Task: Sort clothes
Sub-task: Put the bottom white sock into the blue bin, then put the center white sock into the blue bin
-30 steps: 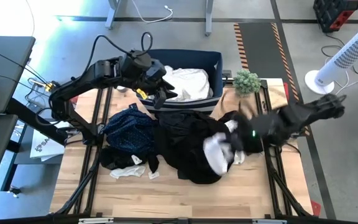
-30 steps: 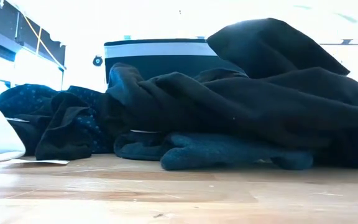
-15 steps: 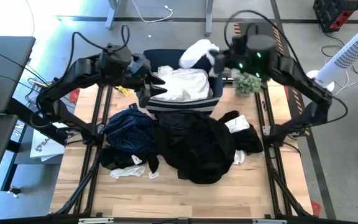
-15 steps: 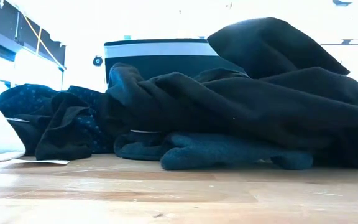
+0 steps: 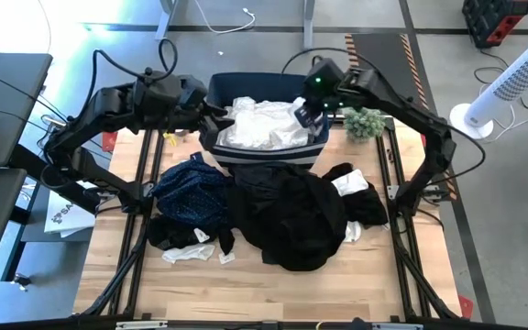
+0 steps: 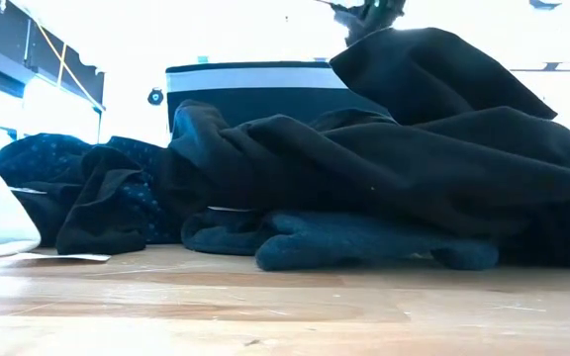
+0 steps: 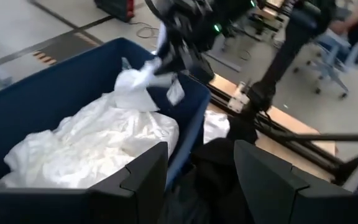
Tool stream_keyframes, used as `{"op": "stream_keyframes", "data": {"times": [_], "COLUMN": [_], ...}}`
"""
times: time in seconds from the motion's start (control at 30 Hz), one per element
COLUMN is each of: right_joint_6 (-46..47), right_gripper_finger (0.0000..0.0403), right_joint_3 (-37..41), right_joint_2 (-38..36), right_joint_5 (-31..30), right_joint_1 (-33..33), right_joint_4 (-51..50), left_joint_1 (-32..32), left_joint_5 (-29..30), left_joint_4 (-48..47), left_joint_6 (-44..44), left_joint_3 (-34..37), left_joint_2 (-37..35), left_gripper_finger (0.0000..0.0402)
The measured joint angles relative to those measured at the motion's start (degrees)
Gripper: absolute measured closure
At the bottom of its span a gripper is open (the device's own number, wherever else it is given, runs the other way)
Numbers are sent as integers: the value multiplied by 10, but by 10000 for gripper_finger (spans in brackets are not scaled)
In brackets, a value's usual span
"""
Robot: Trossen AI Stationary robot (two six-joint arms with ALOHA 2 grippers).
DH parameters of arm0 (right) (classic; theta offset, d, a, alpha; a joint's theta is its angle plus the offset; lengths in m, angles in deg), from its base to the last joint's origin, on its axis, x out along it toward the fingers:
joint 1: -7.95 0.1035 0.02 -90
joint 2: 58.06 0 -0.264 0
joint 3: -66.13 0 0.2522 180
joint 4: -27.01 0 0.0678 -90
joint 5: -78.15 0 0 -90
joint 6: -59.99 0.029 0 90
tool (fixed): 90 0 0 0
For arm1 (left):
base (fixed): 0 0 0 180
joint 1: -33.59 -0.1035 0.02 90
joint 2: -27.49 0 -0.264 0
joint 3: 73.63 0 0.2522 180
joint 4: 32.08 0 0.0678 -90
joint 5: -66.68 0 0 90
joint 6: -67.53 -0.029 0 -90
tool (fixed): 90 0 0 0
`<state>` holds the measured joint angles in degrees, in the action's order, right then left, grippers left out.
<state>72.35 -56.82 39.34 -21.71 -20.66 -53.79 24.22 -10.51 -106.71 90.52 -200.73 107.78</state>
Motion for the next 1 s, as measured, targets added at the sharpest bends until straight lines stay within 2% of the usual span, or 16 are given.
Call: {"op": "stream_keyframes", "data": {"times": [0.17, 0.37, 0.5, 0.6, 0.7, 0.8, 1.0], "right_joint_6": [-34, -54, -23, 30, 103, 225, 616], "right_gripper_finger": [214, 209, 209, 208, 208, 208, 208], "right_joint_3": [0, 0, 0, 6, 42, 113, 314], "right_joint_2": [-3, -57, -123, -170, -213, -249, -298], "right_joint_5": [56, 97, 128, 136, 145, 144, 171], "right_joint_1": [0, 18, 67, 134, 224, 313, 439], "right_joint_4": [-39, -47, -48, -48, -49, -52, -57], "left_joint_1": [23, 63, 87, 95, 95, 95, 95], "left_joint_5": [47, 93, 128, 151, 150, 136, 103], "left_joint_4": [-5, -23, -30, -28, -26, -27, -27], "left_joint_6": [76, 147, 152, 128, 96, 58, -6], "left_joint_3": [0, 0, 0, 0, 0, 0, 0], "left_joint_2": [0, 0, 2, 2, 2, 1, 0], "left_gripper_finger": [218, 218, 218, 218, 218, 218, 218]}}
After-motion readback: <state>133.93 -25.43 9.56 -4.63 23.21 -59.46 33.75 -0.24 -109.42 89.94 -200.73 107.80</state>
